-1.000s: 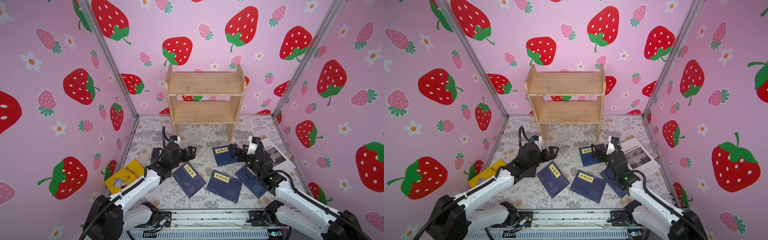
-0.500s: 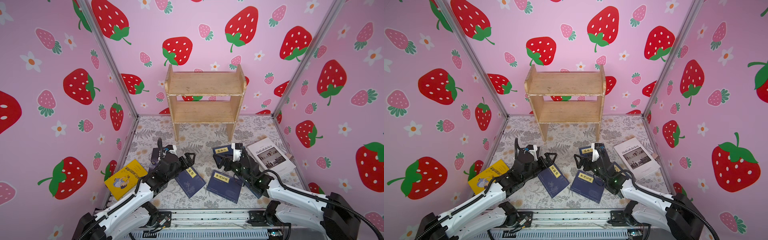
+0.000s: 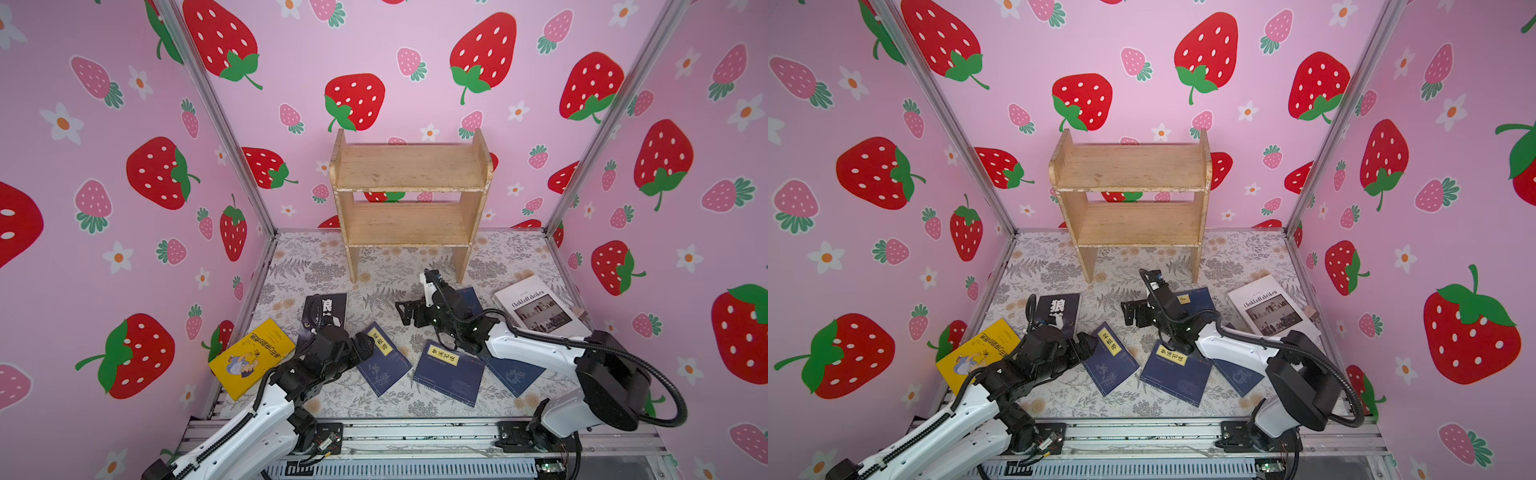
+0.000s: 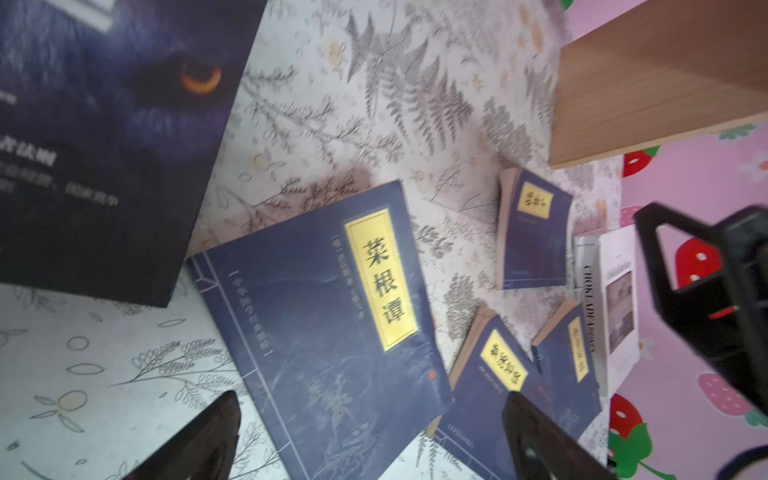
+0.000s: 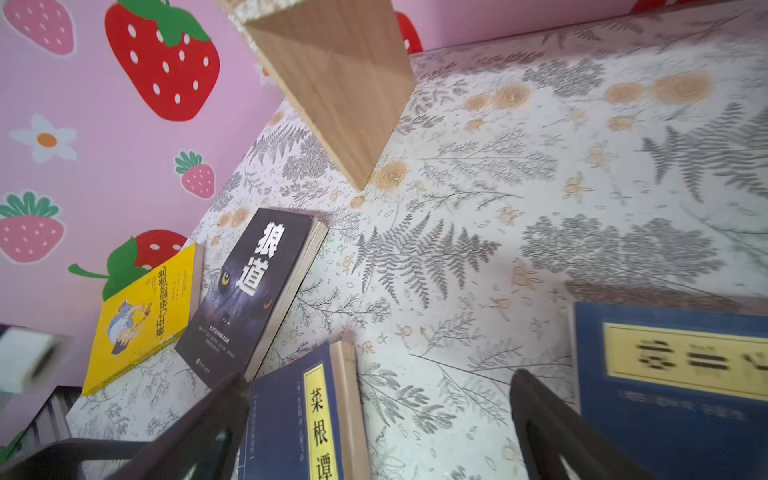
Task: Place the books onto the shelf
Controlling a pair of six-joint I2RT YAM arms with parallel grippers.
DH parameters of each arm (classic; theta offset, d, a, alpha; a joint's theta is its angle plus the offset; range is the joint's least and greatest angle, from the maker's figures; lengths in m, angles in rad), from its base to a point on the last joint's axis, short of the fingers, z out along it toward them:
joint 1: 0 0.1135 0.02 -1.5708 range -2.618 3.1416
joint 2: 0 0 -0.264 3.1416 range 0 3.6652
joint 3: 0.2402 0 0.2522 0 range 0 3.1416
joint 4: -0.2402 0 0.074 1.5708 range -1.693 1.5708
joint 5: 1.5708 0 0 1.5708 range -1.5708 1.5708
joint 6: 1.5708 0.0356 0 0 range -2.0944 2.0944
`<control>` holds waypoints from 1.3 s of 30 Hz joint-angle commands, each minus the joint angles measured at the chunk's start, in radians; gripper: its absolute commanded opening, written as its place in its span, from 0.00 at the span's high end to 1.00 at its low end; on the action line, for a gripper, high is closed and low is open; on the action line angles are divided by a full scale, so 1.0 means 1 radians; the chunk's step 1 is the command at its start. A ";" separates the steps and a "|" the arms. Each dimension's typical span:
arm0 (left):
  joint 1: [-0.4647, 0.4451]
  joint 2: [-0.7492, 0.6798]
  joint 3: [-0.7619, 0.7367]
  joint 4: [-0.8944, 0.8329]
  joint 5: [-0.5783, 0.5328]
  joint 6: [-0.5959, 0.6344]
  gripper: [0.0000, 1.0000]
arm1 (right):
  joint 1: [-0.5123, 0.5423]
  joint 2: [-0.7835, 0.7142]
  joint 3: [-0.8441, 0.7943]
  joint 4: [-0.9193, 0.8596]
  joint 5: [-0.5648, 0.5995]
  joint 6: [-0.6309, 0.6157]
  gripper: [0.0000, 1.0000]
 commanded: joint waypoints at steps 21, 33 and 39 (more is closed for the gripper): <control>0.005 0.064 -0.170 0.190 -0.009 -0.077 0.10 | 0.091 0.310 0.078 -0.006 -0.069 -0.049 0.55; 0.007 0.076 -0.177 0.204 -0.016 -0.084 0.10 | 0.102 0.207 0.067 -0.051 -0.027 -0.110 0.52; 0.008 0.064 -0.222 0.275 -0.026 -0.125 0.09 | 0.121 0.285 0.037 0.032 -0.080 -0.113 0.60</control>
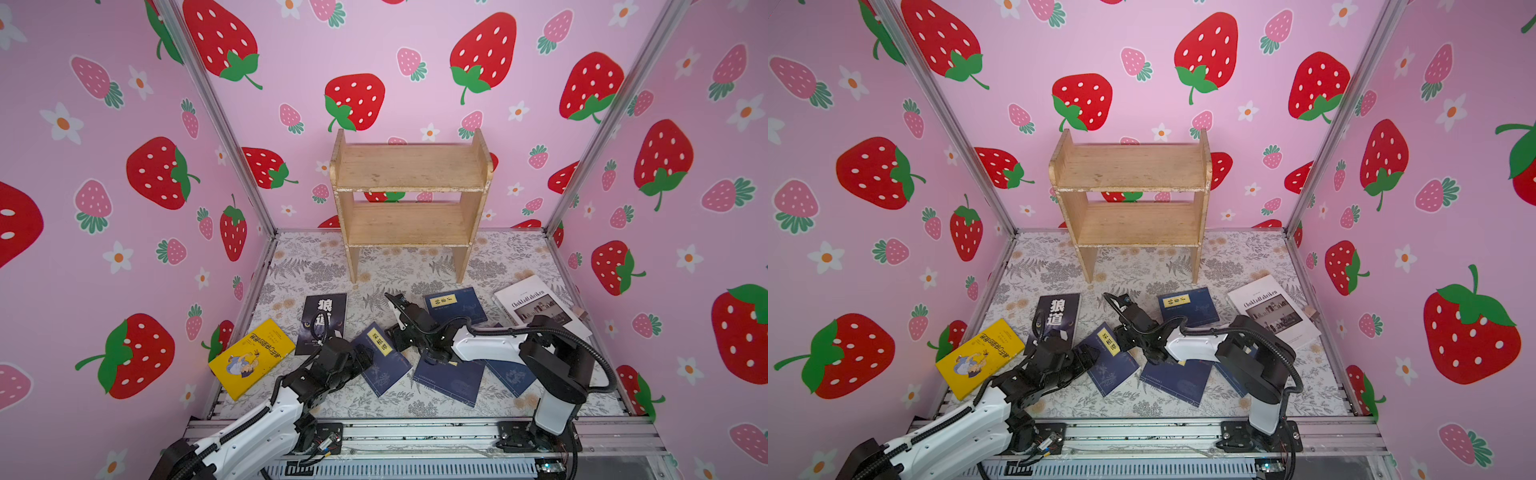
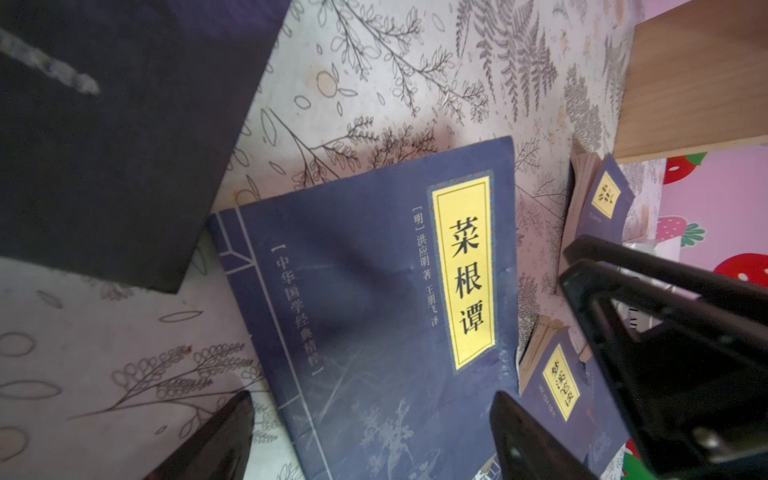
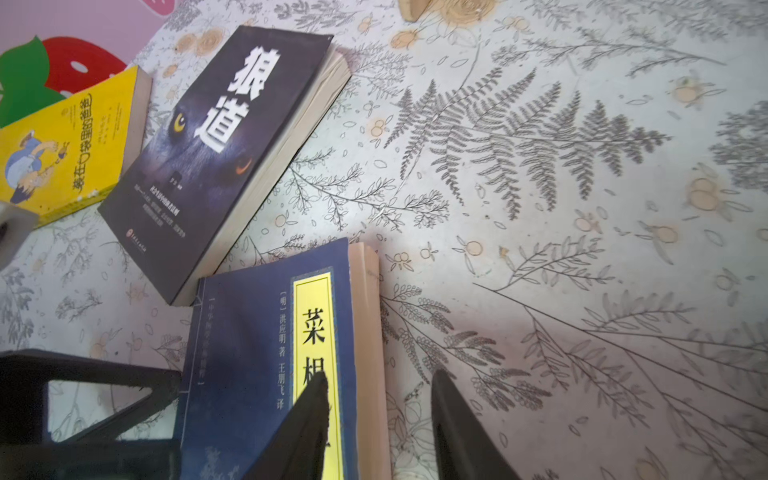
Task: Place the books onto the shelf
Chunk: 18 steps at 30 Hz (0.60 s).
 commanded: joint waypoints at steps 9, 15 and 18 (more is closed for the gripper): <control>0.010 -0.020 -0.066 0.091 -0.040 -0.015 0.09 | 0.023 0.133 0.004 0.052 -0.031 -0.084 0.82; 0.012 -0.017 -0.125 0.313 0.000 -0.049 0.11 | 0.023 0.197 -0.002 0.089 -0.121 -0.100 0.88; 0.014 -0.055 -0.149 0.412 -0.006 -0.086 0.14 | 0.023 0.218 -0.005 0.113 -0.143 -0.094 0.89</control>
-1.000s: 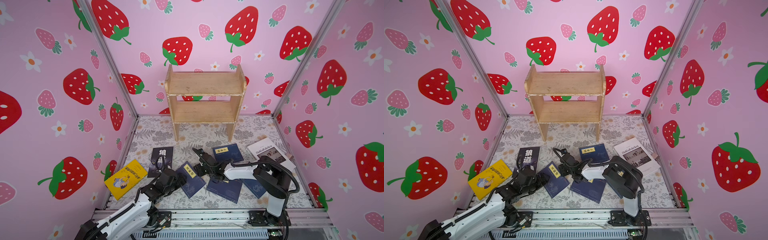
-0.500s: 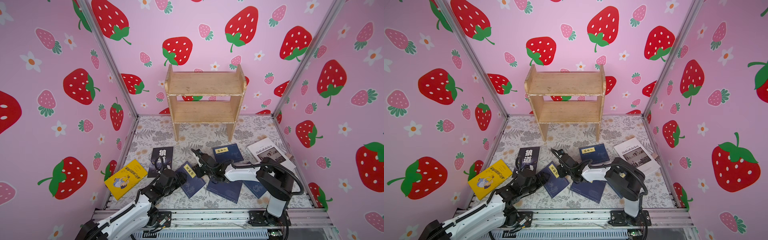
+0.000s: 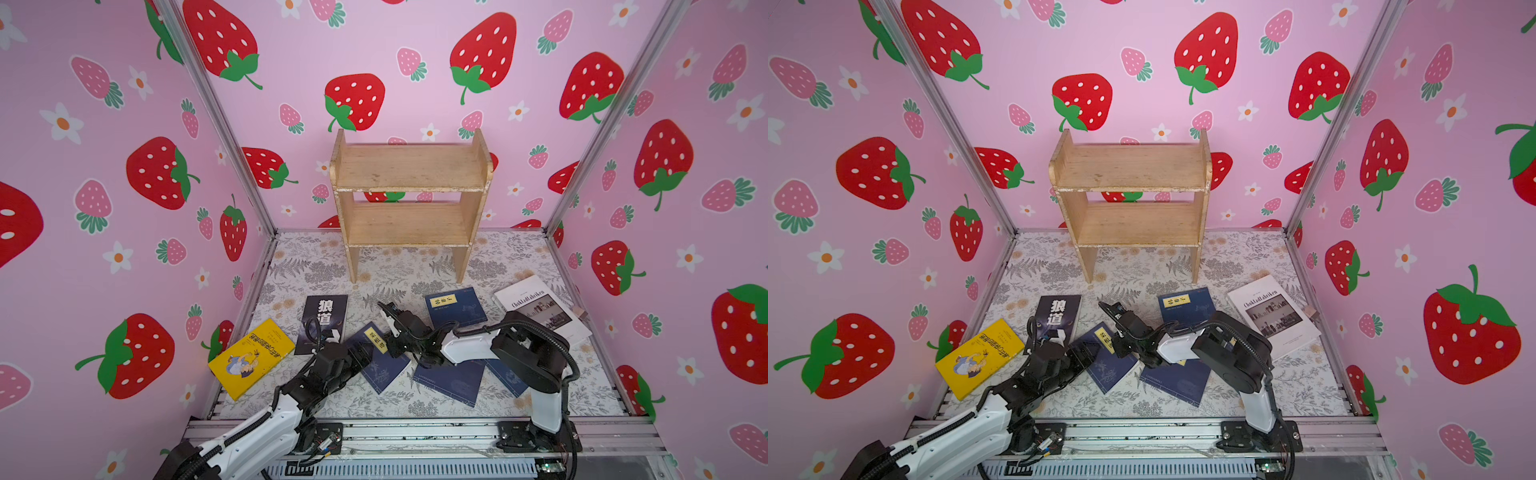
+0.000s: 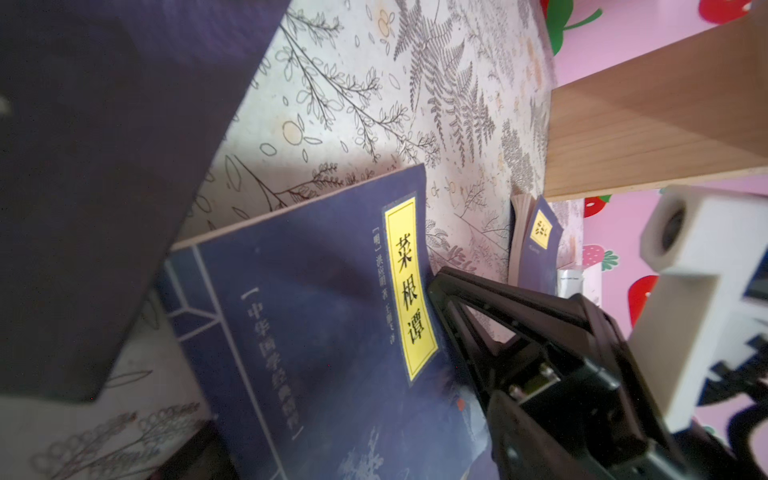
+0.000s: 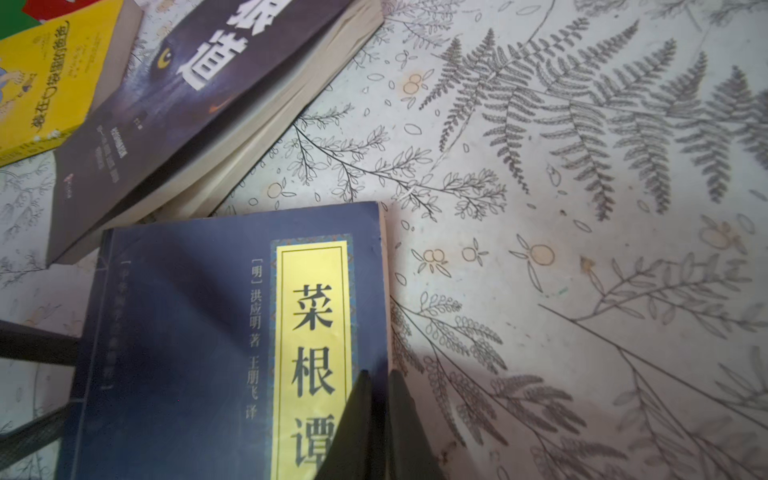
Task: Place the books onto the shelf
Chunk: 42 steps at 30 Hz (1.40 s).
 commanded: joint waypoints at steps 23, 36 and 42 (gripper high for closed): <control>0.014 -0.118 0.058 -0.149 -0.043 -0.056 0.76 | -0.014 0.010 -0.035 0.050 -0.188 0.053 0.89; 0.015 -0.043 0.283 -0.278 -0.012 0.057 1.00 | -0.155 -0.301 -0.149 0.126 -0.050 0.224 0.56; 0.018 -0.029 0.512 -0.276 -0.036 0.172 1.00 | -0.293 -0.576 -0.289 0.165 -0.005 0.449 0.29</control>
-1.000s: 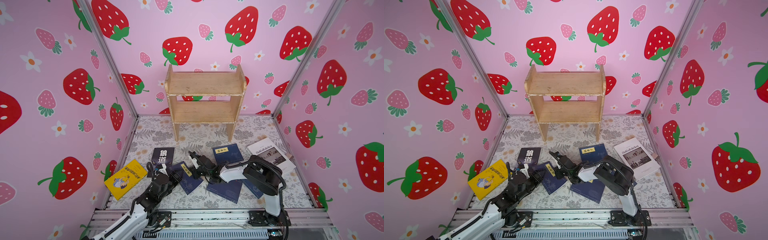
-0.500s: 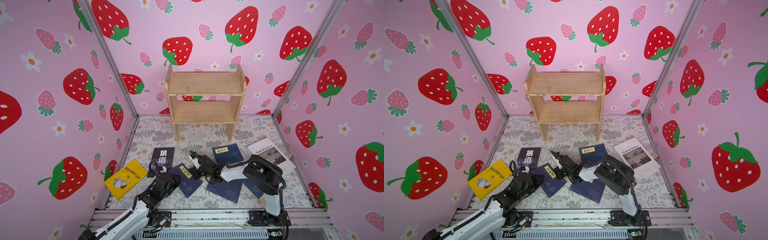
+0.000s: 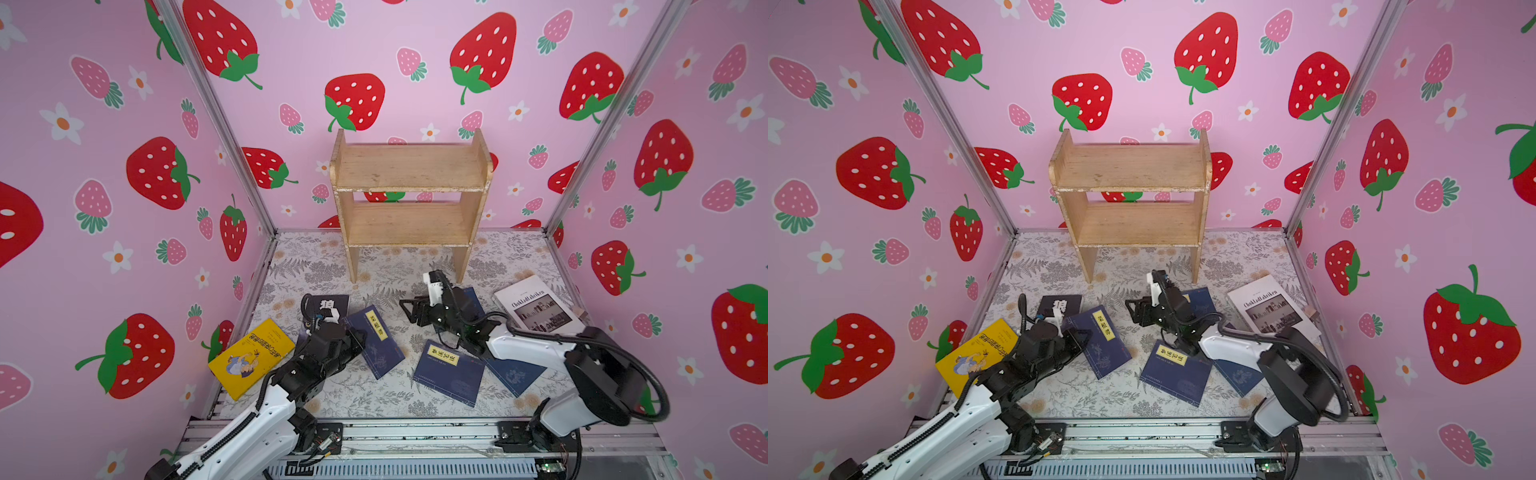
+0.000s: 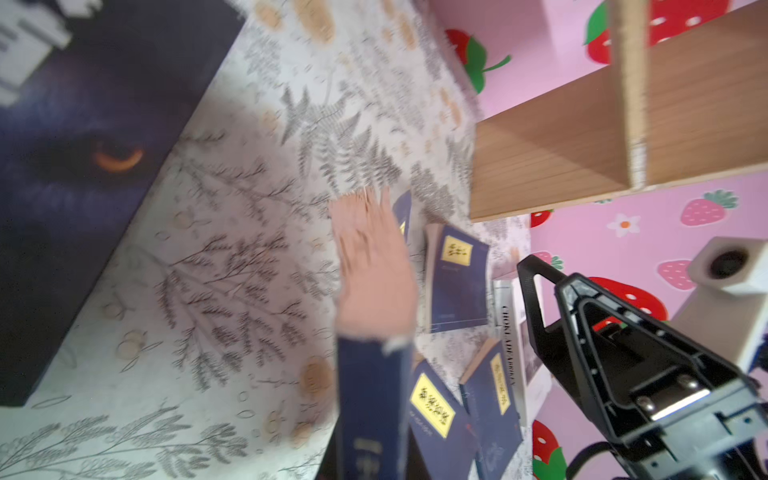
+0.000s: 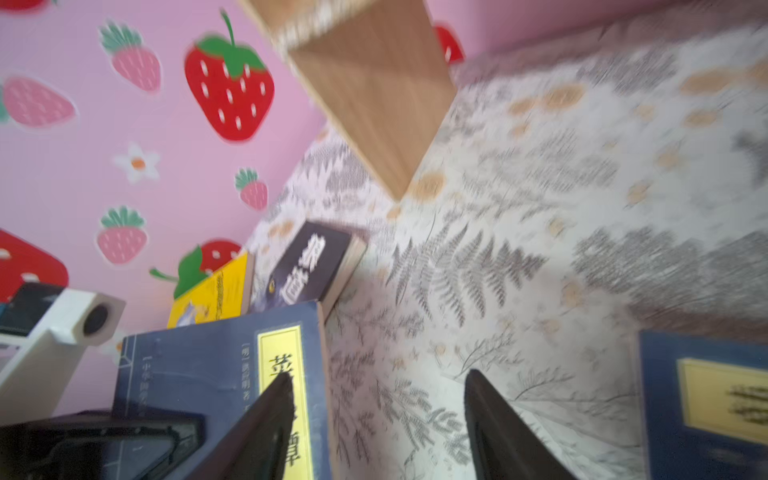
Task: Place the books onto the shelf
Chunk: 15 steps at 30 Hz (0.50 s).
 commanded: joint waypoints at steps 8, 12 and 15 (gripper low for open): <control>0.006 0.258 0.460 0.253 0.008 0.204 1.00 | -0.127 -0.288 -0.178 0.163 -0.036 0.331 0.19; 0.007 0.373 0.532 0.403 -0.045 0.205 1.00 | -0.128 -0.316 -0.206 0.260 -0.093 0.379 0.11; 0.013 0.444 0.552 0.517 -0.094 0.165 1.00 | -0.127 -0.270 -0.224 0.407 -0.142 0.444 0.09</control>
